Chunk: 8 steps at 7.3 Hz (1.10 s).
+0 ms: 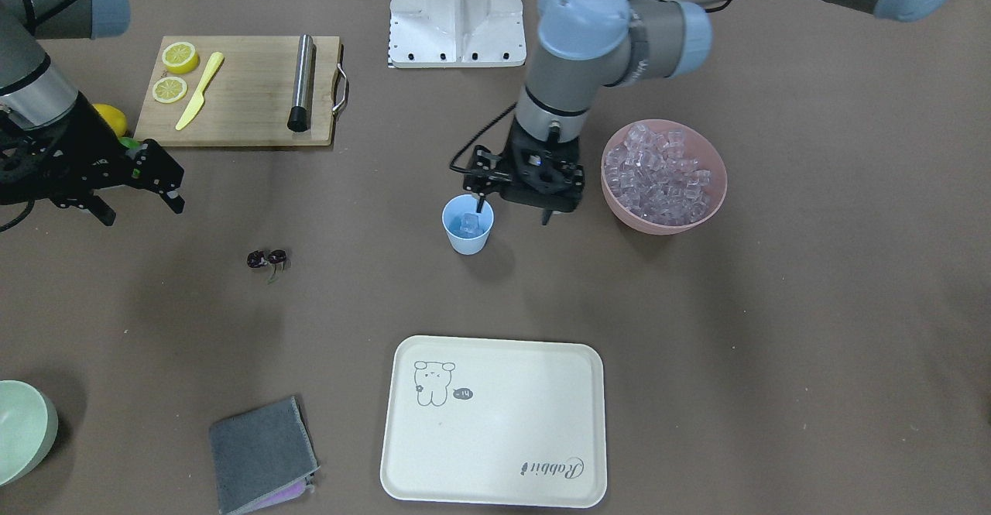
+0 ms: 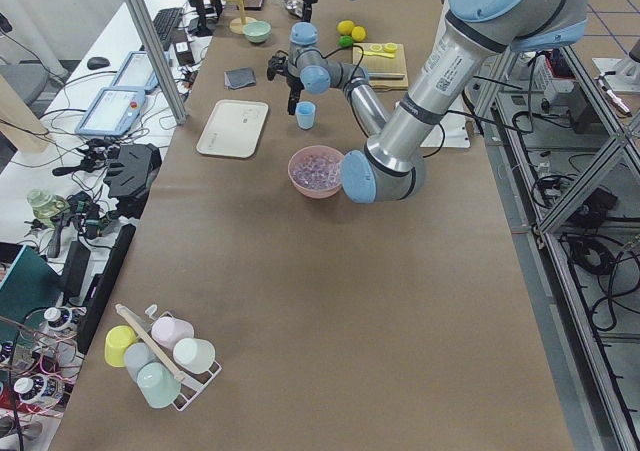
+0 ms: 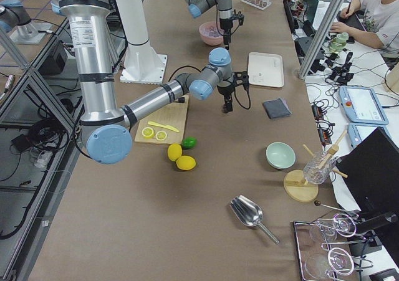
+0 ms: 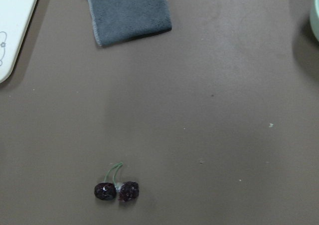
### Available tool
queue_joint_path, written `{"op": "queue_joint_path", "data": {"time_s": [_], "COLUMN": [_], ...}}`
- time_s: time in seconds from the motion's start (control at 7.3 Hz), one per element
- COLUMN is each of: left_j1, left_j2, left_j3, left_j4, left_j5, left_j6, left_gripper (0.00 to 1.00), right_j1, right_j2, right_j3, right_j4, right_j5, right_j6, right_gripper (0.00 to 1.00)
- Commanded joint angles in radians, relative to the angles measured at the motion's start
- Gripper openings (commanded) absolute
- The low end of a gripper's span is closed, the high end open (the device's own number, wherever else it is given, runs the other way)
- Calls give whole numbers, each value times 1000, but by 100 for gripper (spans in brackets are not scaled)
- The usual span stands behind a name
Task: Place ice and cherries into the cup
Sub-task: 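Withdraw the left arm to rest while the right gripper moves over the cherries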
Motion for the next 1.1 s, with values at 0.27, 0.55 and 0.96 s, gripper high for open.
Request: {"op": "queue_joint_path", "data": {"time_s": [0.27, 0.55, 0.96], "left_j1": [-442, -469, -470], "left_j2": [281, 269, 277], "left_j3": [2, 23, 16], "left_j4": [2, 2, 1], "left_j5": [-258, -286, -289], "left_j6": [473, 500, 500], "left_gripper": [98, 98, 98], "right_j1": [-189, -185, -203], "right_j2": [150, 159, 184], "right_j3": [-122, -183, -273], "right_j4": [2, 1, 4], "right_j5": [-150, -182, -238], "right_j6": [129, 100, 72], "right_gripper": [99, 86, 91]}}
